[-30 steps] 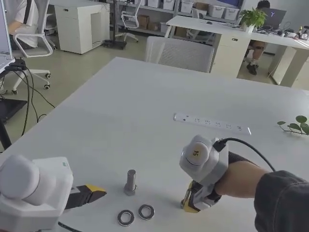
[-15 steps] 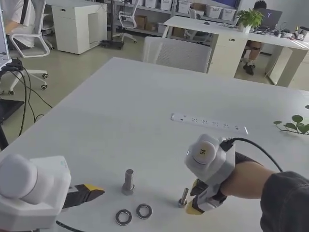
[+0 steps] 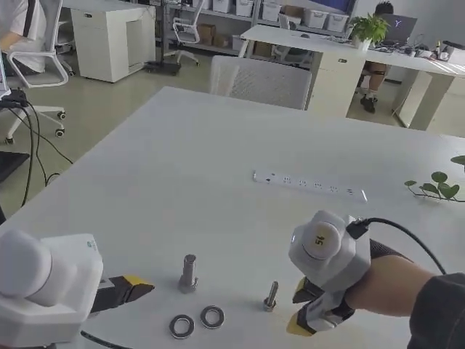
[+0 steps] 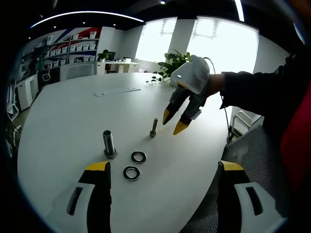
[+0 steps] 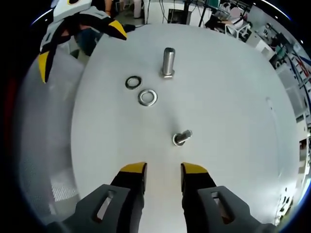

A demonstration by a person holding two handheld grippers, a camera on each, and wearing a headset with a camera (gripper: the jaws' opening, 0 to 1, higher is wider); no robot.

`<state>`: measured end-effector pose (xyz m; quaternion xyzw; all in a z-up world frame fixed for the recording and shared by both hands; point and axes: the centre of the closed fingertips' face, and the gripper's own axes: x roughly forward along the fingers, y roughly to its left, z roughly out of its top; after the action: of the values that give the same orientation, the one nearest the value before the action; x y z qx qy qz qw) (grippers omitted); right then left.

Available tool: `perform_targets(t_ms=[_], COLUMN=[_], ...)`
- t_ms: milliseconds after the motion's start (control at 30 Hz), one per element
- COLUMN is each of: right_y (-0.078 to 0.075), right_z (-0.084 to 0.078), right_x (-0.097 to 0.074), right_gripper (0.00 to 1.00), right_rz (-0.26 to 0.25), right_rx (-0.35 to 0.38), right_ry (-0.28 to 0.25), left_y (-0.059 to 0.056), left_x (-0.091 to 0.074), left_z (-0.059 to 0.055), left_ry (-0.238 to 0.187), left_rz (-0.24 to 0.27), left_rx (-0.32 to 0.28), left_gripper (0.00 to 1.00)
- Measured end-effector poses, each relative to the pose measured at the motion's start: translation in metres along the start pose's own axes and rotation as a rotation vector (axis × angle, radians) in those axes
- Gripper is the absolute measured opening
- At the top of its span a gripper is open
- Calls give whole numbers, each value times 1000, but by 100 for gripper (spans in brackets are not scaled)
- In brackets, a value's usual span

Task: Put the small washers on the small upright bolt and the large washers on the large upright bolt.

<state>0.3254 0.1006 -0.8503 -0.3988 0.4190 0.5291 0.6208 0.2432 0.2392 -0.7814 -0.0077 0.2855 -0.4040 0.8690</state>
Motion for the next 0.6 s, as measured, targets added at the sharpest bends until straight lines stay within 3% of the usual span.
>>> perform_targets(t_ms=[200,600], right_y=[14,47], right_z=[-5,2], right_x=[-4,-8], right_gripper=[30,30], right_rz=[4,27], right_rx=[2,-26], right_ry=[-7,-30], left_y=[-1,-3], left_x=[1,0], left_z=[1,3], left_ry=[-3,-12], left_rz=[-3,-2], left_rx=[3,7], left_gripper=[91,91])
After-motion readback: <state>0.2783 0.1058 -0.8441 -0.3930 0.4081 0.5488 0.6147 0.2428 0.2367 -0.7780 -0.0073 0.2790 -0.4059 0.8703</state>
